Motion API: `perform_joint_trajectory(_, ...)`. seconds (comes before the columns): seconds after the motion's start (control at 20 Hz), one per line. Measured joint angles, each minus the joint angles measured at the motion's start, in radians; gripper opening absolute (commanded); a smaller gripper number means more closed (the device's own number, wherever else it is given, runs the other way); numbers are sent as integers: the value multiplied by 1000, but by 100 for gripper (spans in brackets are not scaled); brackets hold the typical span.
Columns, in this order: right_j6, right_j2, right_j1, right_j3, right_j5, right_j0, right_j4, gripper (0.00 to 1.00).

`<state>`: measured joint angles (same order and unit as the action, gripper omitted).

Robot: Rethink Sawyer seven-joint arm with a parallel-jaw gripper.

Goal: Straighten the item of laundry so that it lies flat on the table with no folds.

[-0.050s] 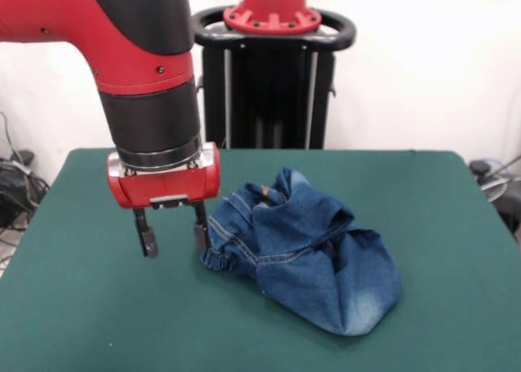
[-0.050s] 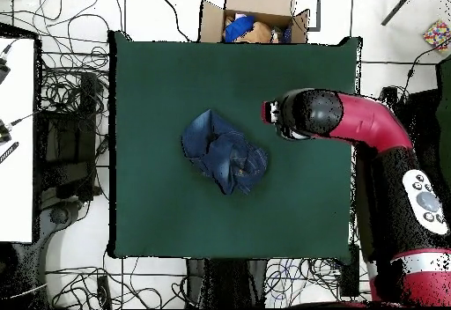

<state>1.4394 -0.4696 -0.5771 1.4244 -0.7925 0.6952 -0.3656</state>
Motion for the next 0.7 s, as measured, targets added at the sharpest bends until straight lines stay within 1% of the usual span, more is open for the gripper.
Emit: perform_joint_trajectory(0.7,0,-6,1,0,0,-25,0,100)
